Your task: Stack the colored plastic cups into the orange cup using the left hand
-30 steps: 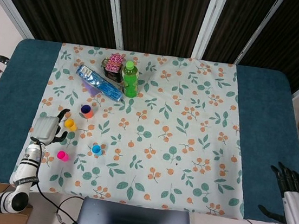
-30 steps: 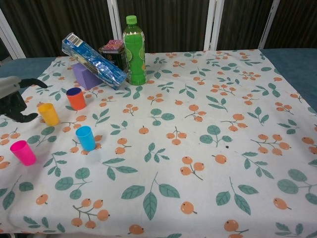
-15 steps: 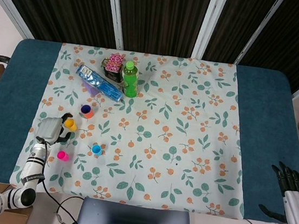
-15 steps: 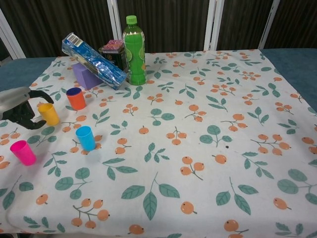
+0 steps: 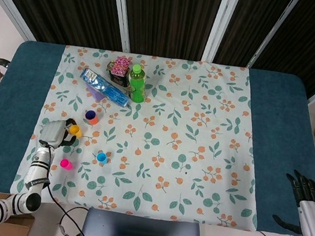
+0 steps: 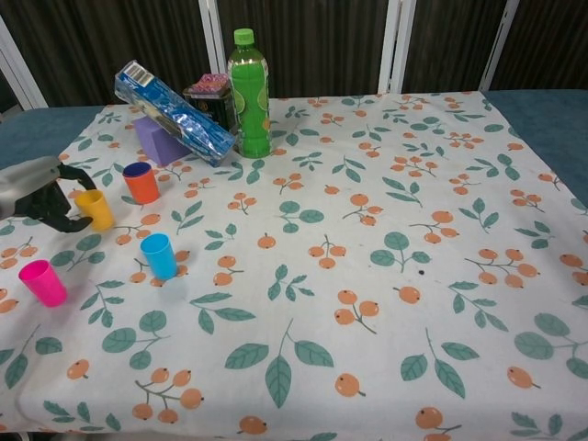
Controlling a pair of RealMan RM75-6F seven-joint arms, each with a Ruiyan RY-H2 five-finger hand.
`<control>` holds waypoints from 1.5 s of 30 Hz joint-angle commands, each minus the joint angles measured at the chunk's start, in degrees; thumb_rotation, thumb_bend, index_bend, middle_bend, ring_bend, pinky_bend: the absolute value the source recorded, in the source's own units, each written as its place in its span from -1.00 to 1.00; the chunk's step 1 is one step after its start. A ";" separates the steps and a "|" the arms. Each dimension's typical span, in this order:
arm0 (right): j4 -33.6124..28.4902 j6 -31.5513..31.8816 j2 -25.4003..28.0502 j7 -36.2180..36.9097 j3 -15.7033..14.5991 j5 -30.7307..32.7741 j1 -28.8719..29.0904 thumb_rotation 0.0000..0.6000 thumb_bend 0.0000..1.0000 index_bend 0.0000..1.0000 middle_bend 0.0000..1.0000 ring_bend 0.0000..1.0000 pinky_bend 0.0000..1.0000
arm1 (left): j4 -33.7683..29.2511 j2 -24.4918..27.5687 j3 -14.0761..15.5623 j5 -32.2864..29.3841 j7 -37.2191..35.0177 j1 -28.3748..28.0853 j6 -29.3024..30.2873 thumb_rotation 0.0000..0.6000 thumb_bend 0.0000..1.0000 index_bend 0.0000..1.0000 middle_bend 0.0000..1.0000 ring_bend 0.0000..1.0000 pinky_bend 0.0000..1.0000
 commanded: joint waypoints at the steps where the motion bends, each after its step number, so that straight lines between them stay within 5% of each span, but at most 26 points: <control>1: 0.01 -0.09 0.01 -0.01 -0.02 0.01 0.03 1.00 -0.69 -1.00 -1.00 -1.00 -1.00 | -0.01 -0.14 -0.26 0.19 -0.41 -0.06 0.11 1.00 -0.29 0.08 1.00 1.00 1.00; 16: -0.05 -0.05 0.16 0.23 -0.10 -0.18 0.03 1.00 -0.69 -1.00 -1.00 -1.00 -1.00 | -3.78 0.08 -8.19 0.47 -0.76 -4.19 5.92 1.00 -0.29 0.14 1.00 1.00 1.00; 35: 0.10 0.78 0.88 1.91 0.10 -0.12 -0.33 1.00 -0.69 -1.00 -1.00 -1.00 -1.00 | 6.55 -6.23 -6.40 -2.73 3.44 -7.48 2.28 1.00 -0.28 0.13 1.00 1.00 1.00; 38: 0.07 0.63 0.84 1.76 0.09 -0.09 -0.28 1.00 -0.69 -1.00 -1.00 -1.00 -1.00 | 7.49 -6.72 -6.42 -3.38 3.48 -7.71 1.20 1.00 -0.27 -0.11 1.00 1.00 1.00; 42: 0.06 0.59 0.80 1.64 0.16 0.07 -0.27 1.00 -0.69 -1.00 -1.00 -1.00 -1.00 | 7.37 -6.61 -6.18 -2.74 3.37 -7.93 0.88 1.00 -0.25 -0.99 0.87 1.00 1.00; 45: 0.09 0.40 0.78 1.53 0.20 0.22 -0.20 1.00 -0.69 -1.00 -1.00 -1.00 -1.00 | 5.48 -5.77 -5.59 -0.56 3.12 -7.43 2.85 1.00 -0.27 -1.00 0.61 1.00 1.00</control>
